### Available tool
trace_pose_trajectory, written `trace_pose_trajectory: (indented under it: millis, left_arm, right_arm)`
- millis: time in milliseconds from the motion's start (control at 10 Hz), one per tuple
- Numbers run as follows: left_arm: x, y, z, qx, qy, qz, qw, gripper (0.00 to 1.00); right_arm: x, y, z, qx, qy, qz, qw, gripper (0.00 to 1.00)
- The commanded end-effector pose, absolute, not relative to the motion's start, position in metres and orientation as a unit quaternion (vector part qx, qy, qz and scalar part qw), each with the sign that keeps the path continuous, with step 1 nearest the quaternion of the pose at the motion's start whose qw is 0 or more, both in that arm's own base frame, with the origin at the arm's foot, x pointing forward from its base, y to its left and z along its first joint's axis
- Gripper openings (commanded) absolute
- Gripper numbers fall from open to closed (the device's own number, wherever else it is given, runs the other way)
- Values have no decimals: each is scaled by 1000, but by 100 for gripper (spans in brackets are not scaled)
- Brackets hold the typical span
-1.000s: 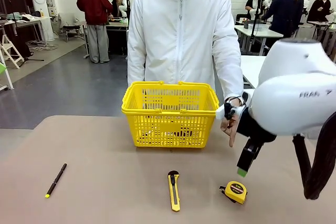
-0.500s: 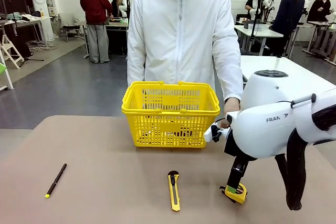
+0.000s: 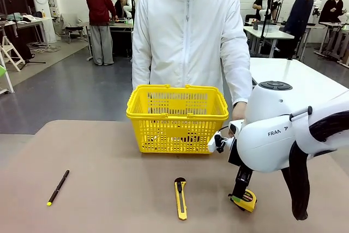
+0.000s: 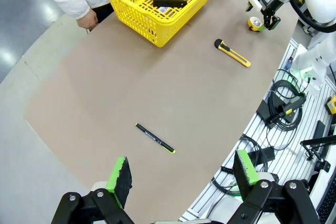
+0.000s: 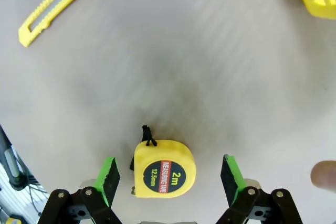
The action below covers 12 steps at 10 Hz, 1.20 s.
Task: Place the items the person wants into the basket.
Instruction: Pick up the item the person points to and place it in the Market Basket.
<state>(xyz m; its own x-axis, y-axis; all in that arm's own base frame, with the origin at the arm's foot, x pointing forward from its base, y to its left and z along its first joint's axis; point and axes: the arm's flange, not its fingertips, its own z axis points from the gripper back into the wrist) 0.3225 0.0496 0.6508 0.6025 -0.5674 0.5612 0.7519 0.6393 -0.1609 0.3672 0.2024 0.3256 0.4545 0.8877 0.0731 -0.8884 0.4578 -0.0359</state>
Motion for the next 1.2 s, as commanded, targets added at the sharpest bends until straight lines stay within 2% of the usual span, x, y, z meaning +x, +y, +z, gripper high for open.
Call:
trace_pose_trajectory:
  millis: [0,500,600,700,800,900,1100]
  left_arm:
    - [322,51,652,-197,-237,-383,871,100]
    - [322,51,652,-197,-237,-383,871,100]
    - [322,51,652,-197,-237,-383,871,100]
    - [322,51,652,-197,-237,-383,871,100]
    - [322,51,652,-197,-237,-383,871,100]
    - [322,51,652,-197,-237,-383,871,100]
    - [322,51,652,-197,-237,-383,871,100]
  right_arm:
    - [359,191,309,-1,-35,532,846,100]
    - [356,187,306,-8,-2,527,850,100]
    - [357,187,306,-8,1,525,851,89]
    - [356,187,305,-9,4,525,851,44]
    - [356,187,306,-8,7,524,851,33]
    - [357,186,305,-8,8,524,852,0]
    - [356,187,306,-11,8,521,854,0]
